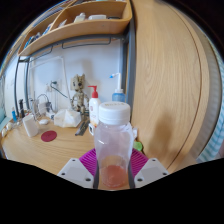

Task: Pour water

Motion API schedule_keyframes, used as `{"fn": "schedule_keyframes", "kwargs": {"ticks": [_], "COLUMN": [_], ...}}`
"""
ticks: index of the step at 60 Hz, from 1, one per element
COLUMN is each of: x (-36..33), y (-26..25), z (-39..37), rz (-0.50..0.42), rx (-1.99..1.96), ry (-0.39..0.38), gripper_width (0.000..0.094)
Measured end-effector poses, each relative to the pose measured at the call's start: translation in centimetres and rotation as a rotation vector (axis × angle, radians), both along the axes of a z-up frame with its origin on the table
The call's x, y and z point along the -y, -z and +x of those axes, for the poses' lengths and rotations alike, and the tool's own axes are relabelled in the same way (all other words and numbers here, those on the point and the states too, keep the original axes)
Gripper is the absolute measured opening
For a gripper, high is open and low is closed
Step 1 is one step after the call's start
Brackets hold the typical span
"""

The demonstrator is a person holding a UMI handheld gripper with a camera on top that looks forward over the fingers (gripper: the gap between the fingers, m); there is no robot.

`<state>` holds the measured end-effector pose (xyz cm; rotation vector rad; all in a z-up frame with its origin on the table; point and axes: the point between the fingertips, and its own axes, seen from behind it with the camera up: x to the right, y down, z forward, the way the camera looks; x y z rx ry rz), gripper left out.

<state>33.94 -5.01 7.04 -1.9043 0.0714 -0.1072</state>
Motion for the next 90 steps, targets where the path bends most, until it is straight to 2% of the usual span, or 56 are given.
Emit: {"fn": "schedule_keyframes", "kwargs": {"ticks": [8,22,31,37,42,56,66,78,84,90], "x": [-0.1,-2.5,-6.3,-9.1,-11.6,-16.4,-18.5,-19.5,-19.4,-19.3], "y": [0.0,-1.2,-4.0,-5.4,-6.5,-7.5,-8.3,-9.3,-8.6,-8.7], "z": [-0.4,-5.5,-11.7,-15.7,-19.0,-24.3,-28.0,-29.5,-29.3,-29.7], "rz": [-0.014,-0.102,-0.125,-0.157,-0.15,-0.225,-0.167,-0.161,-0.216,-0.203], "rx": [0.062,0.233,0.468,0.71,0.919,1.412,1.752,2.089,2.113,2.082], "ry": [0.012,-0.039,-0.136,-0.223,-0.29,-0.401,-0.494,-0.517,-0.535,-0.525], "gripper_width": [0.0343,0.0345,0.0345,0.0352,0.0352,0.0367,0.0366,0.0366,0.0366,0.0367]}}
